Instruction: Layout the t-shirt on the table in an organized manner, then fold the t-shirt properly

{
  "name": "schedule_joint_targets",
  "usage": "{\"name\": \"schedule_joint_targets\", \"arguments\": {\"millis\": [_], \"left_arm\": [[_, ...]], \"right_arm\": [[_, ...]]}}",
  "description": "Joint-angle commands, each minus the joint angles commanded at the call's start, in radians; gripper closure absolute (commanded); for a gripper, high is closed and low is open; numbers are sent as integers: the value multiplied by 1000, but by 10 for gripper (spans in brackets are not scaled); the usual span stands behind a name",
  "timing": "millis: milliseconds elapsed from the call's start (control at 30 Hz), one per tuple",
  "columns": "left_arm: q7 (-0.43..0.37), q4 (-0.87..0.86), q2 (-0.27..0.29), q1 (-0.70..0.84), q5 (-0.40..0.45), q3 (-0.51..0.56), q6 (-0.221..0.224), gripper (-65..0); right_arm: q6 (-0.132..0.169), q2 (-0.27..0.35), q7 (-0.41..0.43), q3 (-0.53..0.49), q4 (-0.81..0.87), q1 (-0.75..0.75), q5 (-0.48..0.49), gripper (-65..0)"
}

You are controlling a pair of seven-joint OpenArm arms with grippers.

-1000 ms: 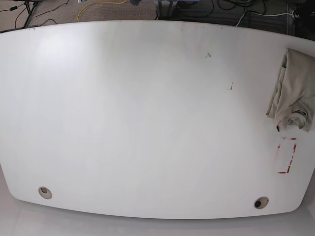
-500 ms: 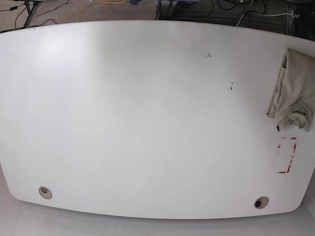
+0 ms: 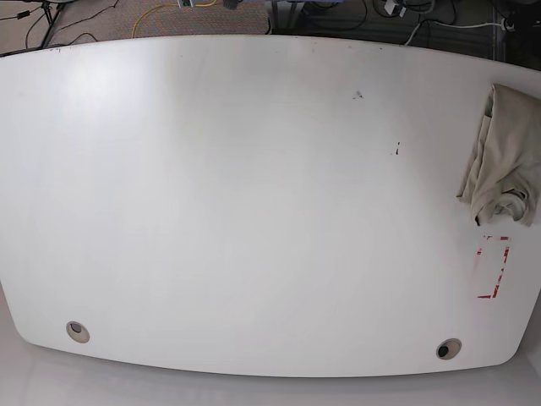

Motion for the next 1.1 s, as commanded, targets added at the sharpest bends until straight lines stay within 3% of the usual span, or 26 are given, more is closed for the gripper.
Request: {"name": "schedule_joint_targets", "arguments": {"millis": [567,733,867,1100], "left_arm": [[-5,-331,28,-278,8,18,150,-265],[-2,-344,32,-299,38,20,203,-267],[0,-345,58,-321,77,20,224,-267],[0,-345,75,-324,77,18,230,-267]], "right_arm": [[-137,32,0,-3,-281,213,-11,-76],[-181,37,0,-78,-310,242,-11,-78],[-238,49,0,-143,-353,269,-8,-78],[-250,48,31,-169,-381,278,-8,-78]]}}
